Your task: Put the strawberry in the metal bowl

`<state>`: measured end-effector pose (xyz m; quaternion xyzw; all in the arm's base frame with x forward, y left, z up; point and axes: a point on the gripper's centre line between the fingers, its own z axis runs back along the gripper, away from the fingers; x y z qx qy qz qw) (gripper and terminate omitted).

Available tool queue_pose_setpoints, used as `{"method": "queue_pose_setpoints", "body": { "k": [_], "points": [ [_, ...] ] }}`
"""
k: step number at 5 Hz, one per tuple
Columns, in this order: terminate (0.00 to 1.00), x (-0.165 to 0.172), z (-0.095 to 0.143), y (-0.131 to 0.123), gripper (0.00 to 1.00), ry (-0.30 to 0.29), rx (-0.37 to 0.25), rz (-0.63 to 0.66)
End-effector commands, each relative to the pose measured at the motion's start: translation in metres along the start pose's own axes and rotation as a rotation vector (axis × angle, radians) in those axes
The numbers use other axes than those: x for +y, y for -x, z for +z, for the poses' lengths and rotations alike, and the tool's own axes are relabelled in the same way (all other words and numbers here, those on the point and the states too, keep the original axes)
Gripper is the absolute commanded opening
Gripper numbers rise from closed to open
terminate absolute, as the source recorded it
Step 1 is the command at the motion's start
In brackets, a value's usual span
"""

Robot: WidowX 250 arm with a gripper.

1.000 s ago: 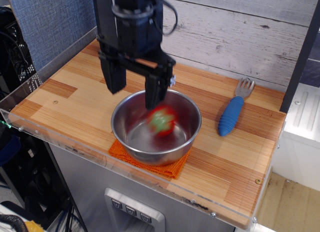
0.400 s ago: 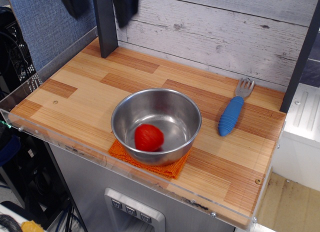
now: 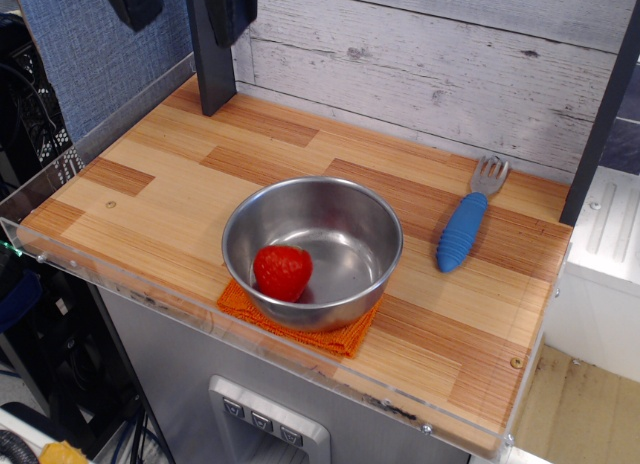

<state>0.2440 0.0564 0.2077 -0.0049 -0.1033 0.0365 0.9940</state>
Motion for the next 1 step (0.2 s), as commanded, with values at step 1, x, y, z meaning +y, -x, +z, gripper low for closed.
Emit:
{"method": "queue_pose_setpoints", "body": {
  "k": [1],
  "points": [
    [1.0, 0.0048, 0.0088, 0.0106, 1.0, -0.006, -0.031, 0.002]
  ]
}}
